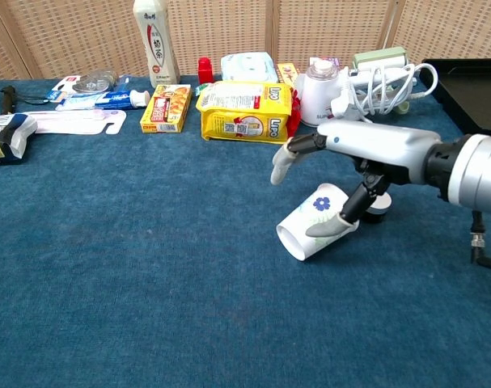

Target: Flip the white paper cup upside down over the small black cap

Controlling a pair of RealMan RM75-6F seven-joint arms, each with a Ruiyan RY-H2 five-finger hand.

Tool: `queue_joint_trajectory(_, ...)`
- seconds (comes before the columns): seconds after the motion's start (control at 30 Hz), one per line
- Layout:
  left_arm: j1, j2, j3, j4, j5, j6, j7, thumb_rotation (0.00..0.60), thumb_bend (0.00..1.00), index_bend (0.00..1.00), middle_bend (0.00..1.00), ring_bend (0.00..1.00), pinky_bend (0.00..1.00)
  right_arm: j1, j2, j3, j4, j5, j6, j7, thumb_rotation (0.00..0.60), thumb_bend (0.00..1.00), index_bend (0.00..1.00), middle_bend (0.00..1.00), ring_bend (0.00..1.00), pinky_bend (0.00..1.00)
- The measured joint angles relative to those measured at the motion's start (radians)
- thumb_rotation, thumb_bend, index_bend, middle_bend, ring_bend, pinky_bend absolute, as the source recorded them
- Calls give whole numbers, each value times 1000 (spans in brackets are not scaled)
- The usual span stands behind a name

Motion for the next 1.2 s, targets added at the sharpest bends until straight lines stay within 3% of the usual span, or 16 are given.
queue_joint_trajectory(0.63,14,14,6,6,0,9,-30,600,178,281,280,175,183,44,-65,-61,145,-156,52,-128,535,231,319,209,153,31)
queue_joint_trajectory(1.2,20,12,8,9,-3,8,-31,600,179,281,280,175,183,64,-84,-88,204,-194,54,-185,538,231,345,221,165,32)
